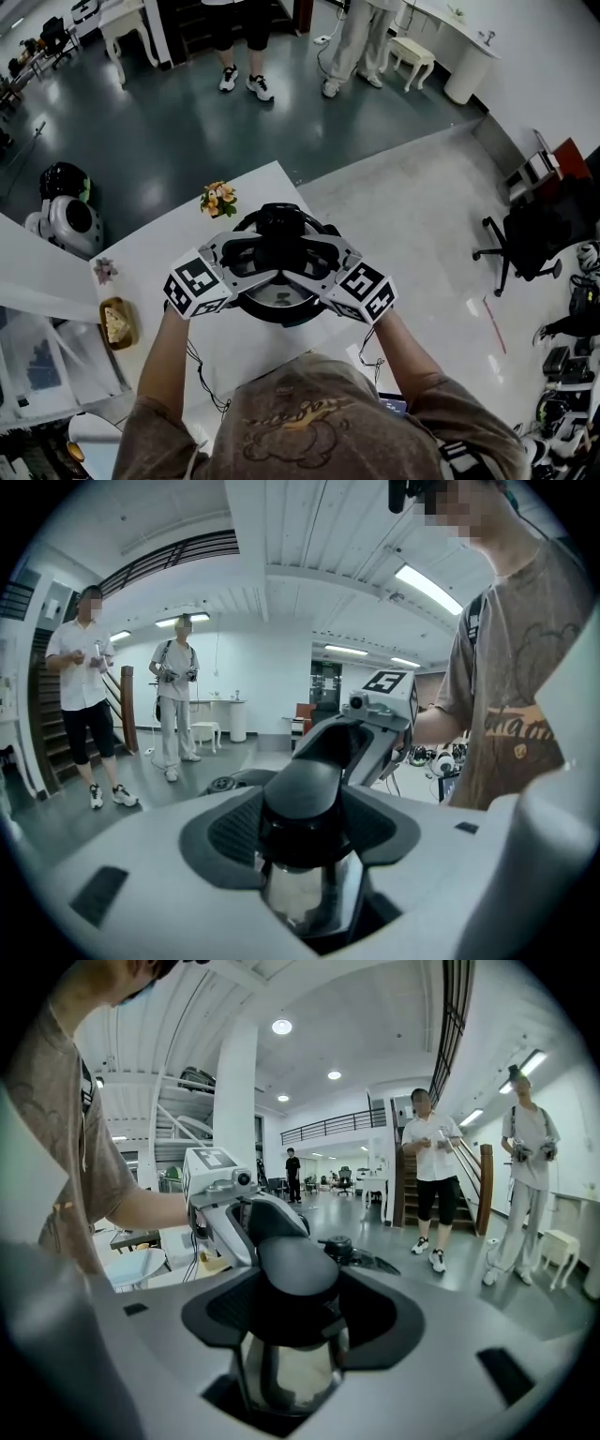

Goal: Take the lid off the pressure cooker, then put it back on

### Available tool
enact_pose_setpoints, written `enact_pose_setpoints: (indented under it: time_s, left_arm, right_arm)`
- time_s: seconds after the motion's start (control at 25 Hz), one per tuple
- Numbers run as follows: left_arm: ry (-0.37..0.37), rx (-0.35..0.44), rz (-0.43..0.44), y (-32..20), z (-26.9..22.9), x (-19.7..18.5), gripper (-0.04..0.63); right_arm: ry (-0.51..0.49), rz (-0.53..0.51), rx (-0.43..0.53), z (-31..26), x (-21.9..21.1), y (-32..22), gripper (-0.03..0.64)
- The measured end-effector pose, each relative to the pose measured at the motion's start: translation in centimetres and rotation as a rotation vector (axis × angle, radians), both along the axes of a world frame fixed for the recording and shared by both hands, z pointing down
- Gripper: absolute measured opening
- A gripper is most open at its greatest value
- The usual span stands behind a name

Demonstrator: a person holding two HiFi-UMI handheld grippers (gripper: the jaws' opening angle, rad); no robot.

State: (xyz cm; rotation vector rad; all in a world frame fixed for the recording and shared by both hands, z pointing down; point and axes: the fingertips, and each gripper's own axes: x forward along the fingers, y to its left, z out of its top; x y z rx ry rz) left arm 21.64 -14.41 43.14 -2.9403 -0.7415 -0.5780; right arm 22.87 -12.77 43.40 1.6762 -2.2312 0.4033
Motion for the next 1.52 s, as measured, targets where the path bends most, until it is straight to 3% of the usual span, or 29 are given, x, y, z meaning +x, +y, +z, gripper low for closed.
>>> enact_pose_setpoints:
  time_s: [0.76,1.0,1.2,1.32,1.52]
  left_arm:
    - [-0.008,-0.008,-0.401,0.0,0.0,-0.5,0.262]
    - [-0.015,-0.011,-0.492,0.1,-0.1,-0.4,0.264]
    - [0.011,0.017,-0.539,0.0,-0.1,-0.7,0.265]
    - [0.044,0.060,-0.591,0.2,-0.5,-1.3,0.262]
    - [0.106,0.054,-0.614,2.1,-2.2,-4.4,0.262]
  right_arm:
    - [0.001,-0.388,0.004,0.1,0.2,-0.7,0.264]
    - [-0.006,-0.461,0.000,0.0,0.3,-0.6,0.264]
    - [0.020,-0.431,0.044,-0.1,0.4,-0.7,0.268]
    - [0.032,-0.349,0.075,-0.3,0.8,-0.3,0.270]
    - [0.002,-0.206,0.132,-1.6,0.9,2.2,0.247]
